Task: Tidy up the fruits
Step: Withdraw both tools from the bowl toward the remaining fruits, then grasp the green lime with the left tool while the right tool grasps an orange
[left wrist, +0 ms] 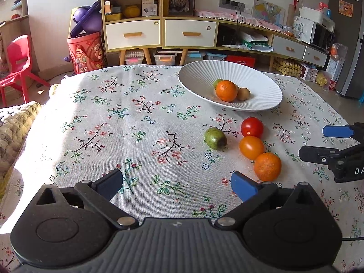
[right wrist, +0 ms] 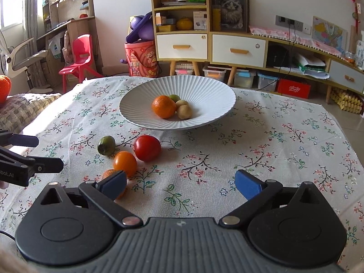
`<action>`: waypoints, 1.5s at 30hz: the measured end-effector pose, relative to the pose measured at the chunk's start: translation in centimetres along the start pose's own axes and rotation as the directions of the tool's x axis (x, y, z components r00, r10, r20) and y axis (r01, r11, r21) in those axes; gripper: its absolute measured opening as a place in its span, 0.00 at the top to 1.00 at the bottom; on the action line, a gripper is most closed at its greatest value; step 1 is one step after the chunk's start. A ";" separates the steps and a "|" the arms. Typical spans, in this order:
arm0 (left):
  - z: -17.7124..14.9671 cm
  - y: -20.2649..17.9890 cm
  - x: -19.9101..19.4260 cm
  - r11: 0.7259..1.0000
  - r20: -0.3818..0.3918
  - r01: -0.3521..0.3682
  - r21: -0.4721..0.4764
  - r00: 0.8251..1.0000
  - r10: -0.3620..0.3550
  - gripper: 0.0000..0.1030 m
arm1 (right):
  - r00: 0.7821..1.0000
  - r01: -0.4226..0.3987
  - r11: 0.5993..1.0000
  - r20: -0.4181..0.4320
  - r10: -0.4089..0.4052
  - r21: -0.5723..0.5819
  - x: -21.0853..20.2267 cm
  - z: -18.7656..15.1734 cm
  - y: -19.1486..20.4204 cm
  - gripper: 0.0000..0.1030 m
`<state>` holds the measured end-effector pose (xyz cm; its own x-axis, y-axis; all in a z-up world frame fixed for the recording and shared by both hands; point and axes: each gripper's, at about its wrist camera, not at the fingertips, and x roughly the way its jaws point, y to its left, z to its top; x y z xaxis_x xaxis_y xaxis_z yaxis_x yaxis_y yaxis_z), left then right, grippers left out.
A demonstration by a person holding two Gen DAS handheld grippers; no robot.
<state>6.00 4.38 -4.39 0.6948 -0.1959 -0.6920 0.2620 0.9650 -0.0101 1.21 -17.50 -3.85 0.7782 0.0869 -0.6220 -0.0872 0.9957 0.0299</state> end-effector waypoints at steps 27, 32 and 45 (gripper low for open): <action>-0.6 -0.4 2.0 0.999 0.014 -0.011 0.037 1.000 0.011 0.11 | 0.989 -0.145 0.979 -0.040 0.141 -0.144 1.7 -1.3 4.4 0.49; -0.2 -0.9 2.5 0.999 0.040 0.013 0.049 0.999 -0.015 0.14 | 0.987 -0.163 0.974 -0.035 0.159 -0.155 1.7 -1.2 4.4 0.62; 0.6 -2.8 3.9 0.995 0.046 0.062 0.079 0.997 -0.066 0.49 | 0.988 -0.152 0.977 -0.033 0.149 -0.152 1.6 -0.9 3.9 0.72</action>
<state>8.43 0.80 -6.63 0.7063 -0.2666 -0.6558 0.3565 0.9343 0.0043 1.55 -13.56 -5.38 0.7357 0.2333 -0.6358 -0.2983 0.9545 0.0051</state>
